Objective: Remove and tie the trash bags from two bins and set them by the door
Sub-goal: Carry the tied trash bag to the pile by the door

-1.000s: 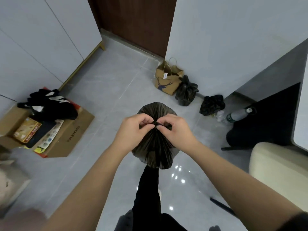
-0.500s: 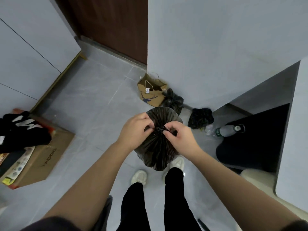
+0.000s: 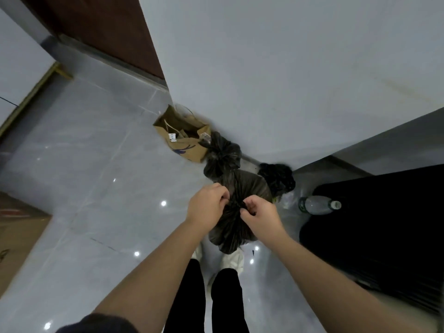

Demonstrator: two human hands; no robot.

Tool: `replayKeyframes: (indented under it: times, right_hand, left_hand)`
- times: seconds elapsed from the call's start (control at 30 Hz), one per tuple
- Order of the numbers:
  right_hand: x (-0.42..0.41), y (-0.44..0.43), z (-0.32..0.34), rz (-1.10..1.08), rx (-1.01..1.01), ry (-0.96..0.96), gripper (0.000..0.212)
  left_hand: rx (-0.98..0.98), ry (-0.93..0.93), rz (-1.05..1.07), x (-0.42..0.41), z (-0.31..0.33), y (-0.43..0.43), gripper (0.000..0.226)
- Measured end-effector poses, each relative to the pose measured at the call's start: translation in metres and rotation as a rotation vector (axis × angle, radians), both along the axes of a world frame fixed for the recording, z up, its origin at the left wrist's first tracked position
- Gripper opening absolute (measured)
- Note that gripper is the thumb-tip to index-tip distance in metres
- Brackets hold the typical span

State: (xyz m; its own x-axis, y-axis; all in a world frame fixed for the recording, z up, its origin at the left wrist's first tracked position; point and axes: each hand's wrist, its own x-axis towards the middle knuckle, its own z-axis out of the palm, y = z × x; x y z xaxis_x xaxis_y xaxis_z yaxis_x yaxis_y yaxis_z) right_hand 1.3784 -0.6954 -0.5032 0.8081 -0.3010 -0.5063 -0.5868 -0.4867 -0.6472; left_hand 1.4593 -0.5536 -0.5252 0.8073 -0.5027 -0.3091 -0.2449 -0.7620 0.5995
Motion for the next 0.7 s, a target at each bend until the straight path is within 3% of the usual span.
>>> replayKeyframes:
  times: [0.3, 0.7]
  right_hand:
    - [0.014, -0.08, -0.135, -0.144, -0.044, 0.036, 0.006]
    - [0.058, -0.129, -0.23, -0.15, -0.118, 0.06, 0.004]
  left_hand:
    - [0.052, 0.072, -0.075, 0.016, -0.134, -0.088, 0.008]
    - [0.084, 0.037, -0.101, 0.058, -0.222, -0.141, 0.009]
